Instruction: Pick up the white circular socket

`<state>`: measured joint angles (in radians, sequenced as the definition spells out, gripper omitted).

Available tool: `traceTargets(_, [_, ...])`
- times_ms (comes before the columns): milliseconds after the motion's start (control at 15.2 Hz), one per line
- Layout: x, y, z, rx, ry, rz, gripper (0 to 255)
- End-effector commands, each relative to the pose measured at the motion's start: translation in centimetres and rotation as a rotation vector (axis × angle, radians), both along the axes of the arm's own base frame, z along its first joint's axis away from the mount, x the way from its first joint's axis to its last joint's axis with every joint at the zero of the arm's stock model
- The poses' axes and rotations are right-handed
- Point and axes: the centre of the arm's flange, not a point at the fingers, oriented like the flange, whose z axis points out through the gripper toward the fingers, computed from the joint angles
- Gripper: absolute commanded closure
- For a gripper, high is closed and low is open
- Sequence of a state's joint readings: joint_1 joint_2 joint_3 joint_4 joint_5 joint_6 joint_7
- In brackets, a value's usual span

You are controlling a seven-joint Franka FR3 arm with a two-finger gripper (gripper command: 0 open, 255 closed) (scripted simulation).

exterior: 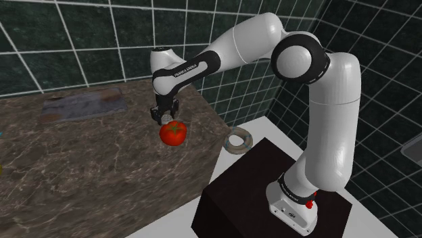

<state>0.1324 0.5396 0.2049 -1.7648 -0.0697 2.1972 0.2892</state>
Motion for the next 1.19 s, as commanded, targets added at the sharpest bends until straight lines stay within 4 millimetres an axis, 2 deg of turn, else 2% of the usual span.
traceTargets(0, [0.0,0.0,-0.1,0.0,0.001,0.0,255])
traceTargets(990, [0.0,0.0,7.8,0.0,0.001,0.0,255])
traceTargets(1122, [0.0,0.0,7.9,0.0,0.001,0.0,255])
